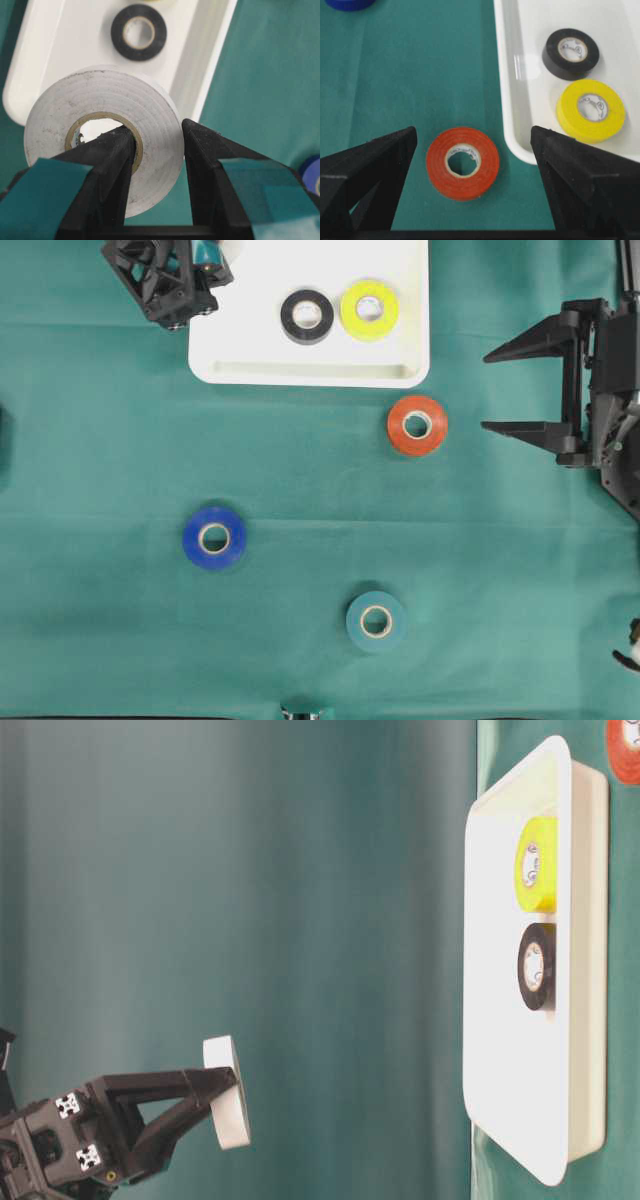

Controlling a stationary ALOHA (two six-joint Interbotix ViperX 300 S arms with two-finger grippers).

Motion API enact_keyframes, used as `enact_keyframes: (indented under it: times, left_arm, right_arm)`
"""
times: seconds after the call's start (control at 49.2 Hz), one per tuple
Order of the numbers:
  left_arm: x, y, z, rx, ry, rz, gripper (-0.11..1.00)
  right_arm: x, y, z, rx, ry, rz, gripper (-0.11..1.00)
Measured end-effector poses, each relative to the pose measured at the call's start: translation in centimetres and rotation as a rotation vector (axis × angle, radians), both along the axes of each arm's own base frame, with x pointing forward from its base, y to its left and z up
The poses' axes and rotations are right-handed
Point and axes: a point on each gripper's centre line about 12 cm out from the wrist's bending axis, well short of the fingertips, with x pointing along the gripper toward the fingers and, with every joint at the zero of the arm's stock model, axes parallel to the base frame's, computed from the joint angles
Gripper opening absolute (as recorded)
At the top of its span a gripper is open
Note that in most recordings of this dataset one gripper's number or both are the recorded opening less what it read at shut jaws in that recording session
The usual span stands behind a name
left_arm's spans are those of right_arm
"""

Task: Pick up the tape from a random location and place it into the white case.
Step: 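Lift the white tape roll and carry it toward the white tray, then lower the white tape roll into the tray's left corner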

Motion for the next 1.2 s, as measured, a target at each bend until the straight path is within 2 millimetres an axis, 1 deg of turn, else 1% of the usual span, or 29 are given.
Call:
enact_keyframes:
  times: [0.061,0.142,0.325,0.447,0.528,0.65,0.935,1.037,1.138,1.199]
  left_arm:
    - [0.2,0.1,0.0,0.004,-0.013,0.000,0.26]
    - [0.6,0.2,-0.4,0.004,-0.012,0.000,0.26]
    - [2.6,0.9,-2.0,-0.006,0.027,-0.001,0.26]
    - [3.3,1.4,-1.8,0.004,0.024,-0.011,0.26]
    - [3.2,1.8,-1.6,0.010,0.020,-0.006,0.26]
    - [3.0,2.4,-1.7,0.009,0.021,0.011,0.26]
    - [2.7,2.5,-2.5,0.003,0.040,0.013,0.26]
    - [2.6,2.6,-3.2,0.002,0.041,0.016,0.26]
    - [2.5,2.9,-4.7,0.002,0.041,0.025,0.26]
    - [2.5,3.0,-5.9,0.002,0.040,0.028,0.26]
  right_arm:
    - [0.0,0.0,0.0,-0.001,0.002,0.001,0.90]
    - [0.0,0.0,0.0,-0.003,0.003,-0.001,0.90]
    - [0.0,0.0,0.0,-0.006,0.002,0.002,0.90]
    - [0.0,0.0,0.0,-0.006,0.003,0.002,0.90]
    - [0.0,-0.1,0.0,-0.007,0.004,0.000,0.90]
    - [0.0,0.0,-0.1,-0.007,0.008,0.002,0.90]
    - [0.0,0.0,-0.1,-0.007,0.008,0.002,0.90]
    - [0.0,0.0,-0.1,-0.007,0.008,0.002,0.90]
    - [0.0,0.0,-0.1,-0.008,0.007,0.002,0.90]
    - [0.0,0.0,-0.1,-0.007,0.008,0.002,0.90]
